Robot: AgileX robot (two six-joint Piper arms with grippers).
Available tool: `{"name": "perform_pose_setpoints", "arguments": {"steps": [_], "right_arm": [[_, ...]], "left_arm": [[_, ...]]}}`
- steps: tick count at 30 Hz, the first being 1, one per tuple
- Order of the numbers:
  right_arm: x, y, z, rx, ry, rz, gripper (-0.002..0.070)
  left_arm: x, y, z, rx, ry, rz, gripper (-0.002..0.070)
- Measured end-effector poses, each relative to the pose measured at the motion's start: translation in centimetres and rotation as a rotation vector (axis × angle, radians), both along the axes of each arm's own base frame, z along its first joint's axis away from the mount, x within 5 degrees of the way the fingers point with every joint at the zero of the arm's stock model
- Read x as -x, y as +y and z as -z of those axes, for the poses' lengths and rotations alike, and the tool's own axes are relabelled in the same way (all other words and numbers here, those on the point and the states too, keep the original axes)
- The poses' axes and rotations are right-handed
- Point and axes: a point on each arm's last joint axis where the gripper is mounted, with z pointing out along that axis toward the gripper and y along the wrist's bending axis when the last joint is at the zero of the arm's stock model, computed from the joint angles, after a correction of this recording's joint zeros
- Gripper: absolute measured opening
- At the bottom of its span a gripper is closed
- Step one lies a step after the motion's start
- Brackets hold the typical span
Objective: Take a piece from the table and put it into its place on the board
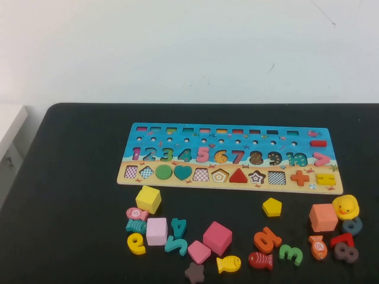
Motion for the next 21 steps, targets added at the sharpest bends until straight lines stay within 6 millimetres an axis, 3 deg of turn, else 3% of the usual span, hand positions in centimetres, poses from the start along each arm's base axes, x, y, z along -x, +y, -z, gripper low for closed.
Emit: {"name": "perform_pose_setpoints", "arguments": {"steps": [4, 8, 14, 21], "right_arm": [[-2.8, 0.7, -1.5, 0.046, 0.211, -0.112, 0.0018], [-6.2, 1.8, -1.4, 0.037, 0.361, -0.260, 0.0018], [-11.6, 3.2, -0.4, -0.012, 0.488, -0.454, 0.0018], [-17.9, 4.8, 2.6, 0.026, 0.657, -0.614, 0.0019]], "left_arm": [[0.0, 0.0, 0.0, 0.000, 0.000, 0.000, -0.0002], [0.0, 0.0, 0.0, 0.000, 0.000, 0.000, -0.0002], [0.0, 0.0, 0.0, 0.000, 0.000, 0.000, -0.0002], [0.0, 0.0, 0.0, 0.000, 0.000, 0.000, -0.0002]]}}
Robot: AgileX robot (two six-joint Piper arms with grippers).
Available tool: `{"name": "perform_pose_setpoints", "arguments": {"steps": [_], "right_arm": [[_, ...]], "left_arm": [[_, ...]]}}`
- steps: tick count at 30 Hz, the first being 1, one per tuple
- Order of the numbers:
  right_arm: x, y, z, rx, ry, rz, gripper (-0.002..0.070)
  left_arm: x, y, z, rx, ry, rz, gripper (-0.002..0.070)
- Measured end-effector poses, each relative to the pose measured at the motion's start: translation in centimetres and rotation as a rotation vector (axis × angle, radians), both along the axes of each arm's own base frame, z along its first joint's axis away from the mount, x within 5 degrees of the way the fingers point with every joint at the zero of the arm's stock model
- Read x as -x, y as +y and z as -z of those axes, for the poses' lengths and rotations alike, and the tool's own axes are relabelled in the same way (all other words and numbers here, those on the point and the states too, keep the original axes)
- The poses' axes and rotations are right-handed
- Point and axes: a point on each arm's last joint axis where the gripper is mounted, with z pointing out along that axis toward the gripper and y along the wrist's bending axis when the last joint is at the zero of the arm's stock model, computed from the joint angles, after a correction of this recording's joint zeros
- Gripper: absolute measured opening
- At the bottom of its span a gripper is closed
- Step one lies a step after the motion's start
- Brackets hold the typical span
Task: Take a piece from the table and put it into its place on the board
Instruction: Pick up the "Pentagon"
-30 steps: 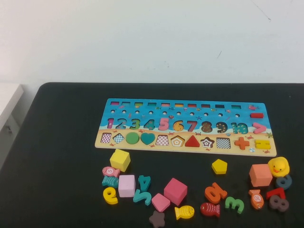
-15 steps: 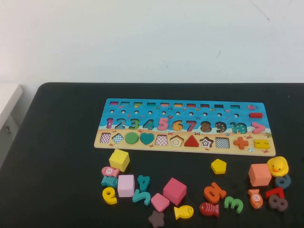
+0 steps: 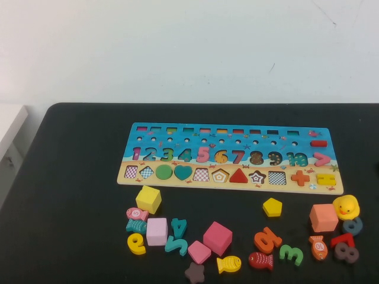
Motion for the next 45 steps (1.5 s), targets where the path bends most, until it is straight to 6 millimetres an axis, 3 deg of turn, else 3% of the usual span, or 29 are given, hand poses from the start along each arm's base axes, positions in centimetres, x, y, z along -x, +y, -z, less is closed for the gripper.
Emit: {"name": "perform_pose_setpoints", "arguments": {"steps": [2, 9, 13, 19, 22, 33, 45], "right_arm": [[-1.5, 1.5, 0.8, 0.002, 0.033, -0.052, 0.0018], [-5.5, 9.5, 4.5, 0.083, 0.152, -0.166, 0.0021], [-8.0, 11.9, 6.8, 0.160, 0.285, -0.109, 0.0112], [-11.0, 13.2, 9.9, 0.175, 0.384, -0.020, 0.0405], [-11.8, 13.5, 11.3, 0.163, 0.394, 0.024, 0.0471], [-13.0, 13.6, 15.3, 0.210, 0.408, 0.047, 0.0497], [-13.4, 13.8, 17.0, 0.212, 0.412, 0.052, 0.0497]], "left_arm": [[0.0, 0.0, 0.0, 0.000, 0.000, 0.000, -0.0002], [0.0, 0.0, 0.0, 0.000, 0.000, 0.000, -0.0001], [0.0, 0.0, 0.0, 0.000, 0.000, 0.000, -0.0001], [0.0, 0.0, 0.0, 0.000, 0.000, 0.000, -0.0001], [0.0, 0.0, 0.0, 0.000, 0.000, 0.000, -0.0001], [0.0, 0.0, 0.0, 0.000, 0.000, 0.000, -0.0001], [0.0, 0.0, 0.0, 0.000, 0.000, 0.000, -0.0001]]}}
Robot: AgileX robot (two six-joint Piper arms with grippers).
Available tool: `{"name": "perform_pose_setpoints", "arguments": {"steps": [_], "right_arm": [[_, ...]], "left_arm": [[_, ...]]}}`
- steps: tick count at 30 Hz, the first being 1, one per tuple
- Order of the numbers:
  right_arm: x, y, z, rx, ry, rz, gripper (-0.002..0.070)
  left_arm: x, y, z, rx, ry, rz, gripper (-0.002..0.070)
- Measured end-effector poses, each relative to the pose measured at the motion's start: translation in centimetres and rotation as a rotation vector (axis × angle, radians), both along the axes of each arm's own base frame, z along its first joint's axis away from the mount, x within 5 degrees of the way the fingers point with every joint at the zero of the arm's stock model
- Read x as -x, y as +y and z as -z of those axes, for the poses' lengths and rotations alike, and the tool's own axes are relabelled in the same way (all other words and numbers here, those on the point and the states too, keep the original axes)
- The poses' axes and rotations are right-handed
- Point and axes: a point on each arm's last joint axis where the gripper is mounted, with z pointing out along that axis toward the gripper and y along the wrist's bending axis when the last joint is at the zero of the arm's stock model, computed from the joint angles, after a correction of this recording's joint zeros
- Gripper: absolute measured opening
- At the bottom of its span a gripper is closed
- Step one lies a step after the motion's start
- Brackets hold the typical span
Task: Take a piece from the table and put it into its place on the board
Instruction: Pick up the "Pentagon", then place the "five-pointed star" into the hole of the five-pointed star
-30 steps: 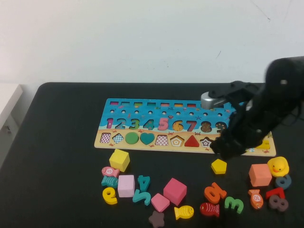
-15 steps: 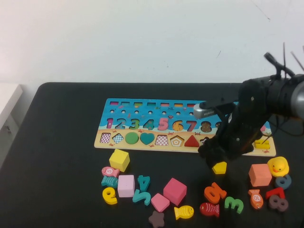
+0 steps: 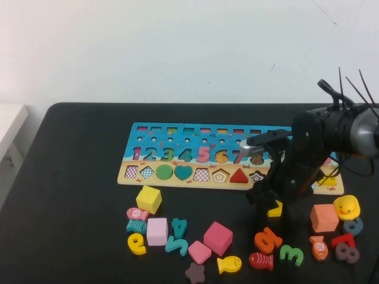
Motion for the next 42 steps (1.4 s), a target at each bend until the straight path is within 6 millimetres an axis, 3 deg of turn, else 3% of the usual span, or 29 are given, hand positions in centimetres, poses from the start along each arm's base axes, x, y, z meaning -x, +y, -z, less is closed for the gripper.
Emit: {"name": "perform_pose_setpoints", "arguments": {"steps": [7, 16, 22, 27, 35, 42], "right_arm": [[-0.1, 0.1, 0.1, -0.006, -0.005, 0.004, 0.0487], [-0.1, 0.1, 0.1, -0.005, -0.005, 0.002, 0.0372], [-0.2, 0.1, -0.1, -0.006, -0.004, 0.000, 0.0367], [-0.7, 0.5, -2.1, 0.005, 0.039, -0.019, 0.0367], [-2.9, 1.4, -7.2, -0.024, -0.044, -0.039, 0.0366], [-3.4, 1.5, -7.7, -0.027, -0.084, -0.043, 0.0366]], "left_arm": [[0.0, 0.0, 0.0, 0.000, 0.000, 0.000, -0.0001], [0.0, 0.0, 0.0, 0.000, 0.000, 0.000, -0.0001], [0.0, 0.0, 0.0, 0.000, 0.000, 0.000, -0.0001], [0.0, 0.0, 0.0, 0.000, 0.000, 0.000, -0.0001], [0.0, 0.0, 0.0, 0.000, 0.000, 0.000, -0.0001], [0.0, 0.0, 0.0, 0.000, 0.000, 0.000, -0.0001]]}}
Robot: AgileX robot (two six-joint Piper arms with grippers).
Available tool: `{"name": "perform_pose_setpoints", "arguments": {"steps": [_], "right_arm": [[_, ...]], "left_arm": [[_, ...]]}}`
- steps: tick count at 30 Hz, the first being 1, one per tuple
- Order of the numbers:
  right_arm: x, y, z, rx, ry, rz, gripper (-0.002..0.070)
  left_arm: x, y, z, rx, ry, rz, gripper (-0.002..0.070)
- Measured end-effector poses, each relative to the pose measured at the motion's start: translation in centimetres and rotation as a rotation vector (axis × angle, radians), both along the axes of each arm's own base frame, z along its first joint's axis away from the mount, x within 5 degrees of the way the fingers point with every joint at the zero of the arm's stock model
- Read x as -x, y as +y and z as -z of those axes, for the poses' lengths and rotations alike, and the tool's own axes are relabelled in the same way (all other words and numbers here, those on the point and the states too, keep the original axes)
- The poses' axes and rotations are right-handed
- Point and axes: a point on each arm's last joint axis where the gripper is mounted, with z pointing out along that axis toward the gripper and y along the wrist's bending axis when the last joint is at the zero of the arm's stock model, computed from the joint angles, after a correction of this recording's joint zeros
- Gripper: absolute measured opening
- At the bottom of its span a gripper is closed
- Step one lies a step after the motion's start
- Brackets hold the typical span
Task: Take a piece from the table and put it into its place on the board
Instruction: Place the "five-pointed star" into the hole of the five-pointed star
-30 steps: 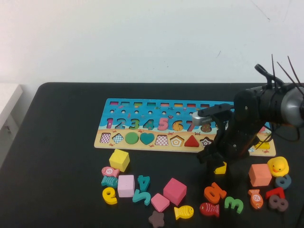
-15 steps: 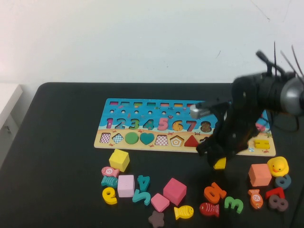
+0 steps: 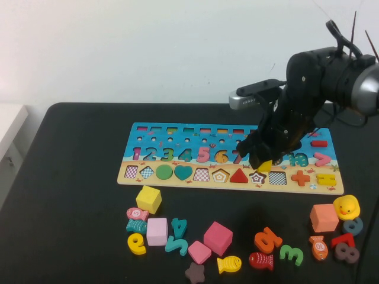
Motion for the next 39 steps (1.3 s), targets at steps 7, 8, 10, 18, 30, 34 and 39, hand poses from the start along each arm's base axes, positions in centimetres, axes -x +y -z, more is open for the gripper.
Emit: {"name": "perform_pose_setpoints", "arguments": {"steps": [7, 8, 10, 18, 30, 34, 39], "right_arm": [[-0.7, 0.2, 0.3, -0.021, -0.066, 0.007, 0.0366], [-0.9, 0.3, 0.5, -0.023, -0.072, 0.008, 0.0366], [-1.1, 0.4, 1.2, -0.025, -0.070, 0.014, 0.0366], [-1.2, 1.9, 3.2, -0.099, -0.042, 0.038, 0.0365], [-0.1, 5.8, 3.1, -0.152, -0.113, -0.003, 0.0366], [-0.2, 5.9, 3.9, -0.154, -0.105, 0.028, 0.0372], [-0.4, 5.9, 5.6, -0.130, -0.085, 0.034, 0.0372]], "left_arm": [[0.0, 0.0, 0.0, 0.000, 0.000, 0.000, -0.0001], [0.0, 0.0, 0.0, 0.000, 0.000, 0.000, -0.0001], [0.0, 0.0, 0.0, 0.000, 0.000, 0.000, -0.0001], [0.0, 0.0, 0.0, 0.000, 0.000, 0.000, -0.0001], [0.0, 0.0, 0.0, 0.000, 0.000, 0.000, -0.0001], [0.0, 0.0, 0.0, 0.000, 0.000, 0.000, -0.0001], [0.0, 0.0, 0.0, 0.000, 0.000, 0.000, -0.0001]]}}
